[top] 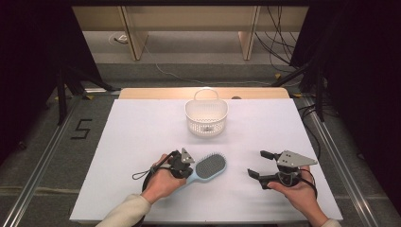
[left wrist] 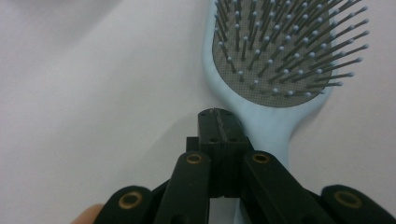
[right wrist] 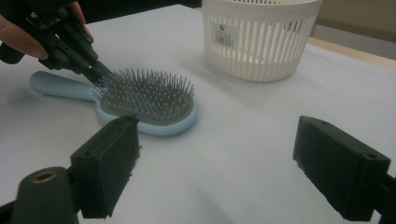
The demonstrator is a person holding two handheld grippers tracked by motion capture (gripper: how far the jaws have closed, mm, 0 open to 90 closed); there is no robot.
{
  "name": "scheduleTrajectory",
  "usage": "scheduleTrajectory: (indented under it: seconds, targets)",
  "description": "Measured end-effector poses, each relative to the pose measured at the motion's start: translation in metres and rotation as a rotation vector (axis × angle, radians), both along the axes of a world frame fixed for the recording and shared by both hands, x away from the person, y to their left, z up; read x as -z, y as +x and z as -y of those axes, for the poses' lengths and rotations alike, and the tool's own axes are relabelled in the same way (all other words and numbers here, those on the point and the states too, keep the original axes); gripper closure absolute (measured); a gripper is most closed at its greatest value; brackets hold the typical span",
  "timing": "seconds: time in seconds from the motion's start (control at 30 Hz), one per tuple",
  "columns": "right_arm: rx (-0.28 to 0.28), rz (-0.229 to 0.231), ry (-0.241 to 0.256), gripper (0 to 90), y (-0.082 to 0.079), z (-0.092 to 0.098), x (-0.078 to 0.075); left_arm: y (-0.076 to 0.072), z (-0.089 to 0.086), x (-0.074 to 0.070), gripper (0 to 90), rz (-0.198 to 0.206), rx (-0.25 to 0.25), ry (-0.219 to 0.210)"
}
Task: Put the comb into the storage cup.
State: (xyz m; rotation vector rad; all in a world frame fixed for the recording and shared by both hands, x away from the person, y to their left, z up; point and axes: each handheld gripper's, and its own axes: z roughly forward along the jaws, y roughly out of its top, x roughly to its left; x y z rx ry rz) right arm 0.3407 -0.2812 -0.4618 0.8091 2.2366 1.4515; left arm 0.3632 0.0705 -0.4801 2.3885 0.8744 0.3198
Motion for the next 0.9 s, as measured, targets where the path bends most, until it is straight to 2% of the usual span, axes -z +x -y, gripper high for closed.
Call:
scheduleTrajectory:
  seconds: [0.9]
  targets:
    - [0.001,-0.006,0.001,15.6,0.0007,0.0012,0.0007,-0.0074,-0.0011,0.0002,89.4,-0.012,-0.017,-0.02]
